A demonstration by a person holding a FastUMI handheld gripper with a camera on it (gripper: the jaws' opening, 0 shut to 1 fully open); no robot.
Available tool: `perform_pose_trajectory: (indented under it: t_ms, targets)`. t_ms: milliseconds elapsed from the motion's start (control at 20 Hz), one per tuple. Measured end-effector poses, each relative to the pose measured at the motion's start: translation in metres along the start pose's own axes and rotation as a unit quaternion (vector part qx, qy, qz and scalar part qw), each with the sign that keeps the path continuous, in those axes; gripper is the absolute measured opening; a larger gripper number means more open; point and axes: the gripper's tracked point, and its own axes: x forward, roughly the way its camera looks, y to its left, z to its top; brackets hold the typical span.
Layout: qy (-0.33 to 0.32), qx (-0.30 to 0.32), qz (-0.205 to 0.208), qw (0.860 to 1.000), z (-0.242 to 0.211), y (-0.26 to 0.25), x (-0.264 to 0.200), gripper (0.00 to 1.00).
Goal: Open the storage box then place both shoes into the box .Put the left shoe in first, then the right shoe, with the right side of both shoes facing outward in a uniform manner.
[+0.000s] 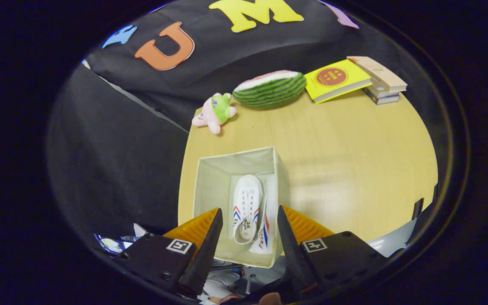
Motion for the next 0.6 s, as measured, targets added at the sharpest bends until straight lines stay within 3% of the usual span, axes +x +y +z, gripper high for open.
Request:
perform_pose_trajectory:
  t_ms: [300,600]
  targets:
    - [-0.14,-0.027,-0.052,0.988,0.044,-0.034,-0.061,0.82]
    - [-0.286,-0.042,-0.111,0.951,0.082,-0.069,-0.126,0.9]
